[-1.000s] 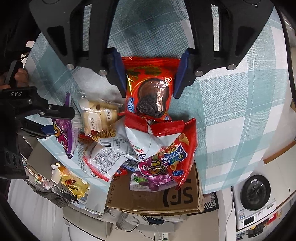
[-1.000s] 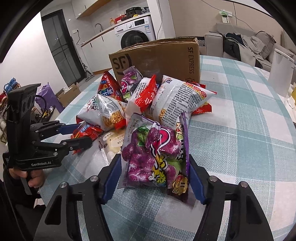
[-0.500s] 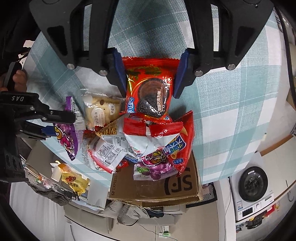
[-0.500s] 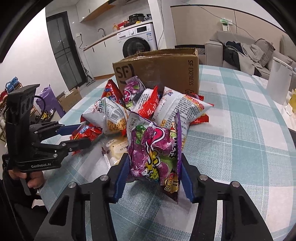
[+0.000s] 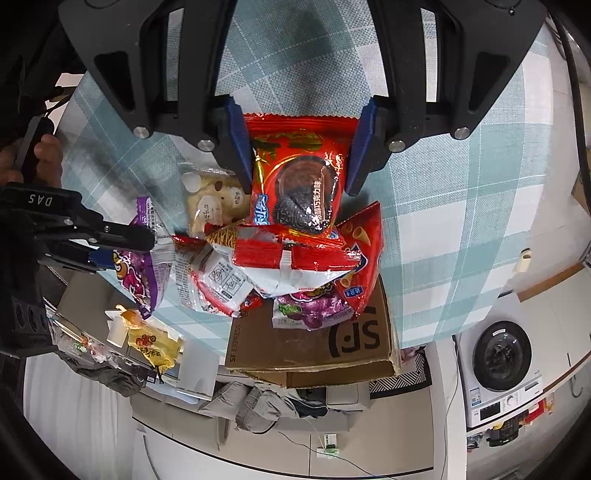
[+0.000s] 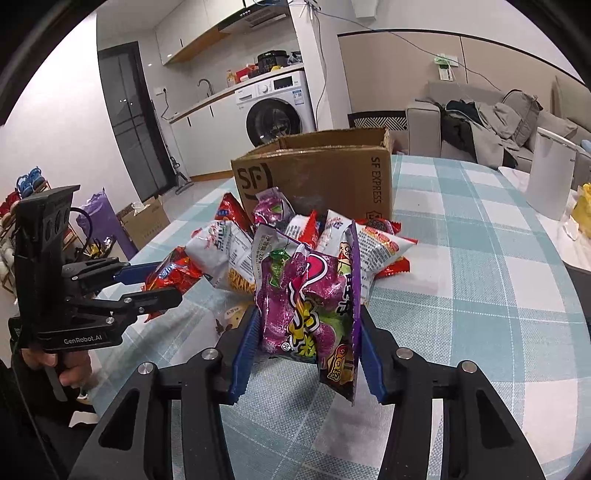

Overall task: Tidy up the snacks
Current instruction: 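Carry the red pack with the left gripper while the right carries the purple bag over the box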

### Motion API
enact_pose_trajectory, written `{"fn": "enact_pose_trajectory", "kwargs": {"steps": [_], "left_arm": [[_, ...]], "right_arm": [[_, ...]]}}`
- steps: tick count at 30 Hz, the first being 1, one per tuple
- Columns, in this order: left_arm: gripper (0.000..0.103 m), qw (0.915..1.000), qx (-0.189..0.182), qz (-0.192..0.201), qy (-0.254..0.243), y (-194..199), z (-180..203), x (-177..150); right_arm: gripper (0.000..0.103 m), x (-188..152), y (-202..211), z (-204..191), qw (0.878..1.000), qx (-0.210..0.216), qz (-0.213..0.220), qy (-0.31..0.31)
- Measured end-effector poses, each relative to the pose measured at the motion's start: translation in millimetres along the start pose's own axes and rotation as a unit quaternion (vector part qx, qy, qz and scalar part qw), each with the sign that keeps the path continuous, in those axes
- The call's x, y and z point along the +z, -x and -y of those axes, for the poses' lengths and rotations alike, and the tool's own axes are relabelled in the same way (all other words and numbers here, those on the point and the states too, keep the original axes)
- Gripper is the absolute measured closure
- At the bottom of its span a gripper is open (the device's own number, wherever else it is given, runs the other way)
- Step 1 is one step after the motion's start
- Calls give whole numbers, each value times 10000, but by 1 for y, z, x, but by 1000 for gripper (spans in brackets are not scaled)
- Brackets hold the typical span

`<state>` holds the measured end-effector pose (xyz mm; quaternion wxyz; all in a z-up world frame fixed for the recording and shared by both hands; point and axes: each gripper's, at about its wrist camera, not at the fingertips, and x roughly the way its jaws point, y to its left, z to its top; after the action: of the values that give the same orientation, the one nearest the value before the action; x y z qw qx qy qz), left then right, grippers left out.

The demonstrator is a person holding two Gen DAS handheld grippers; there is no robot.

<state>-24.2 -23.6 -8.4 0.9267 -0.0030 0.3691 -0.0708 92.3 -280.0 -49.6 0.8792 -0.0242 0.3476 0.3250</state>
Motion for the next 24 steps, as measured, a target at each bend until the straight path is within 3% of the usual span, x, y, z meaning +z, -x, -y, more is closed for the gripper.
{"fn": "enact_pose_trajectory", "kwargs": {"steps": [24], "left_arm": [[58, 9981, -75, 535, 289, 40, -1, 19]], "right_arm": [[53, 19, 32, 2, 9971, 76, 729, -208]]}}
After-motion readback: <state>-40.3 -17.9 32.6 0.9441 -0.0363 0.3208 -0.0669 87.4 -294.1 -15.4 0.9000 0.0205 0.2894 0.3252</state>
